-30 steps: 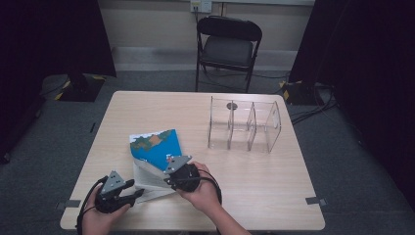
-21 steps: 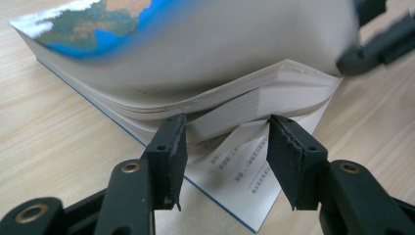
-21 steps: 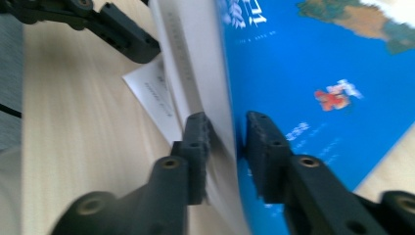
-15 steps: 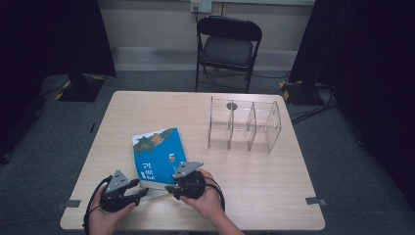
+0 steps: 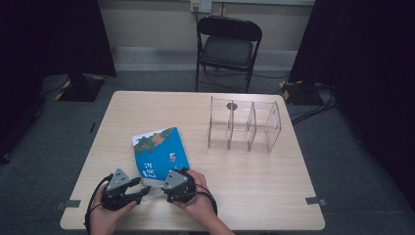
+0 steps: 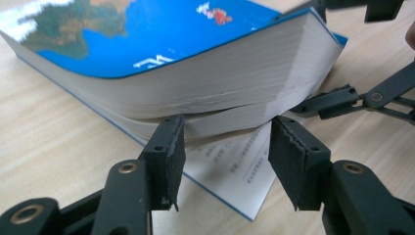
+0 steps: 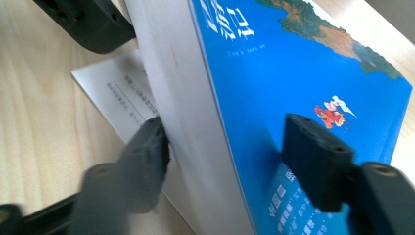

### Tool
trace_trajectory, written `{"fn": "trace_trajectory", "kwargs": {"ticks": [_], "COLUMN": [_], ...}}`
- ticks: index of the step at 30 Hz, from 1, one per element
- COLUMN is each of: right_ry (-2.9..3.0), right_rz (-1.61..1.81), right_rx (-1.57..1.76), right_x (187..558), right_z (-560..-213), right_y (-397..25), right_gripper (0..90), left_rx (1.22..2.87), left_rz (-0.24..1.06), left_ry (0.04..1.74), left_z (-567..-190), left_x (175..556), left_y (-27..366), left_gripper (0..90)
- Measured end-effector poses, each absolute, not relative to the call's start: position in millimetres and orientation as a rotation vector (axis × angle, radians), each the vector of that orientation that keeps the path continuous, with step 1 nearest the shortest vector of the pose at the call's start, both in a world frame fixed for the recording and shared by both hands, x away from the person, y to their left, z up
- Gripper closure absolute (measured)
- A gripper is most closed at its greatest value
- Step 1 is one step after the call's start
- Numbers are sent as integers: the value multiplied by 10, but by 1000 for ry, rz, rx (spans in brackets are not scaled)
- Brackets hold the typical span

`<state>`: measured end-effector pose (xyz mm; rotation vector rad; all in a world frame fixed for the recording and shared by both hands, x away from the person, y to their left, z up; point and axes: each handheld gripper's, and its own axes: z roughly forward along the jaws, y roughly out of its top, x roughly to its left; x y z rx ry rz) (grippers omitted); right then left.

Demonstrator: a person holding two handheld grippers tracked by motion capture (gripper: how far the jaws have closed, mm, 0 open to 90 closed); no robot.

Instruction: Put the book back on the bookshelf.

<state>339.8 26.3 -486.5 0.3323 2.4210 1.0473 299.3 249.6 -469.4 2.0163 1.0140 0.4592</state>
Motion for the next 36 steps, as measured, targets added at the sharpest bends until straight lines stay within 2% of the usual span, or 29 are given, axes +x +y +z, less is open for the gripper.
{"fn": "trace_trajectory", "kwargs": {"ticks": [2, 4, 6, 8, 11, 22, 36], "right_ry": [2424, 2446, 2457, 2480, 2491, 2532, 2559], "right_rz": [1041, 1032, 1016, 1000, 986, 955, 946], "right_rx": [281, 288, 274, 283, 284, 310, 338], "right_x": [3383, 3390, 3396, 3412, 3419, 3471, 3557], "right_z": [-4829, -4777, -4737, -4685, -4651, -4437, -4185], "right_y": [260, 256, 253, 254, 258, 269, 265], "right_gripper": [497, 537, 564, 579, 594, 612, 623], "left_rx": [1986, 1951, 1955, 1983, 2012, 1949, 2121], "left_rz": [454, 427, 426, 399, 380, 306, 317], "left_ry": [1004, 996, 973, 957, 948, 969, 954], "left_z": [-4677, -4664, -4664, -4679, -4729, -4772, -4895], "left_x": [2991, 2995, 2993, 2993, 2974, 2932, 2888], "left_y": [2498, 2509, 2498, 2474, 2460, 2637, 2552], "left_gripper": [466, 413, 377, 282, 253, 183, 186]}}
